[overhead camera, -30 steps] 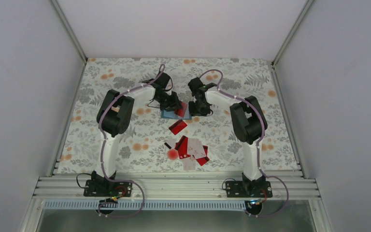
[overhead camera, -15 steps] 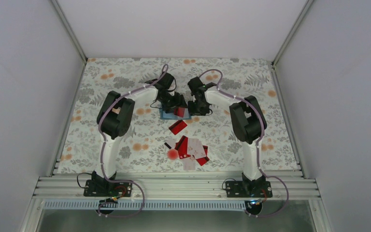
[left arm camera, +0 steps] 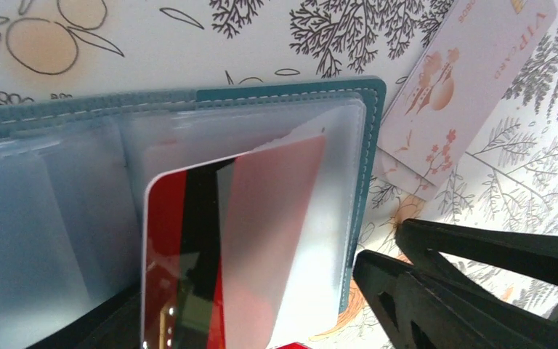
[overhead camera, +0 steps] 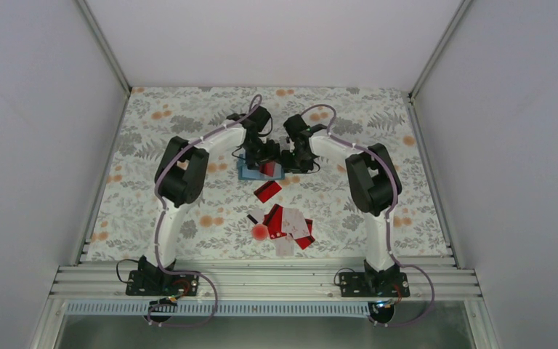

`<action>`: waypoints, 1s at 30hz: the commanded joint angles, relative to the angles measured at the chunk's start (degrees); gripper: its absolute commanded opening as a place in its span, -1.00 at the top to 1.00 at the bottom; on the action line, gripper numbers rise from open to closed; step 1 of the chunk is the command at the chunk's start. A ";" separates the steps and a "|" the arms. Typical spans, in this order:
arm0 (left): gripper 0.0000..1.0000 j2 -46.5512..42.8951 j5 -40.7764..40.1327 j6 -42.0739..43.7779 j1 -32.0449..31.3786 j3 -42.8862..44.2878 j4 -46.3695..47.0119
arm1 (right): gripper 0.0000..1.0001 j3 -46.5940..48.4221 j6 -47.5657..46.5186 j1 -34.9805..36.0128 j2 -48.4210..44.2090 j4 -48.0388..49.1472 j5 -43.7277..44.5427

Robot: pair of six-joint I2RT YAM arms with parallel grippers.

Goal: Put the credit cards into the card holder

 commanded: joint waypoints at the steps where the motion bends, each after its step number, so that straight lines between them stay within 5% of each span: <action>1: -0.60 5.21 -1.81 0.37 -1.63 3.07 -5.27 | 0.42 -1.94 0.64 1.50 0.84 5.45 -6.57; 7: -0.99 6.58 -1.14 2.16 -1.99 5.62 -6.76 | 0.42 -4.37 1.42 1.58 -0.22 6.31 -6.57; 30: -1.00 -1.89 -22.07 15.32 -3.43 3.23 -11.26 | 0.43 -3.70 3.21 1.50 -1.00 3.08 -2.92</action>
